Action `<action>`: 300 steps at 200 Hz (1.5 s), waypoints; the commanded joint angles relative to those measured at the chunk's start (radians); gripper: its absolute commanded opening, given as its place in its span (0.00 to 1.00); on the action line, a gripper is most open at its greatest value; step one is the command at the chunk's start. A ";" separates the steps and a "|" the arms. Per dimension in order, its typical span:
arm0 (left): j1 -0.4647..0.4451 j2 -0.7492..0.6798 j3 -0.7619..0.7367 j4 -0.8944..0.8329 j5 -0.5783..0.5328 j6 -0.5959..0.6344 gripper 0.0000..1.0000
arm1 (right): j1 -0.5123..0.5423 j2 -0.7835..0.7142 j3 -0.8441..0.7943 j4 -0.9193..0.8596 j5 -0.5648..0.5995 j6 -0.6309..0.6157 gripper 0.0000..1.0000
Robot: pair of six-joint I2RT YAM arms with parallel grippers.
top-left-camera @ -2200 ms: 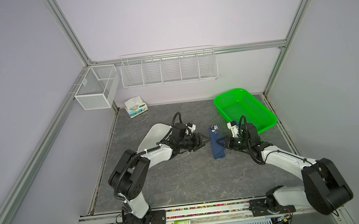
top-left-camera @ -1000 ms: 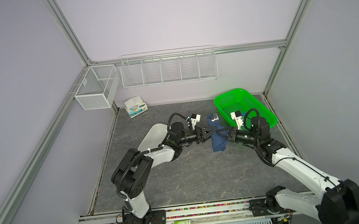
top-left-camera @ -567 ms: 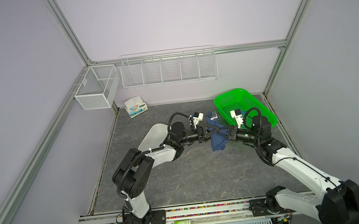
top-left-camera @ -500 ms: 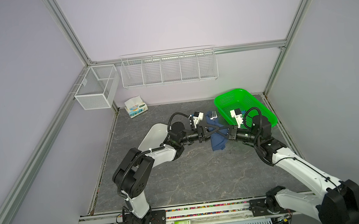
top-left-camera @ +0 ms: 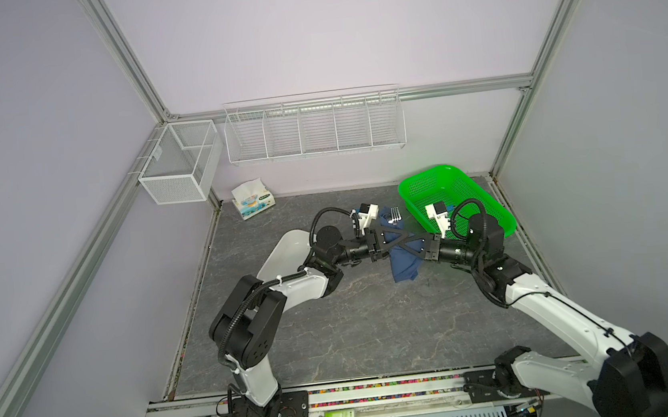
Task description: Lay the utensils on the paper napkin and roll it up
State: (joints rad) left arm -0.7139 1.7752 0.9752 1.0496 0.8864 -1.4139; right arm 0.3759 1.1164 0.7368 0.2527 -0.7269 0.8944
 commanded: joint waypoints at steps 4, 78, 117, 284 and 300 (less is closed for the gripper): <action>-0.002 -0.002 0.034 0.049 -0.004 -0.024 0.42 | 0.005 -0.004 0.025 0.067 -0.025 0.020 0.10; 0.001 -0.010 0.032 0.063 -0.025 -0.026 0.39 | 0.005 -0.004 0.018 0.074 -0.046 0.019 0.10; 0.005 -0.014 0.027 0.062 -0.034 -0.026 0.44 | 0.005 -0.006 0.018 0.078 -0.047 0.019 0.10; 0.002 -0.016 0.005 0.050 -0.020 -0.006 0.43 | 0.009 0.022 0.019 0.147 -0.058 0.058 0.10; 0.002 -0.016 0.006 0.050 -0.020 -0.007 0.40 | 0.009 0.020 0.018 0.146 -0.055 0.059 0.10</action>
State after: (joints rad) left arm -0.7048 1.7748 0.9771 1.0679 0.8459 -1.4204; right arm 0.3775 1.1381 0.7368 0.3267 -0.7601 0.9245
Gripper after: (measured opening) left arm 0.420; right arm 0.103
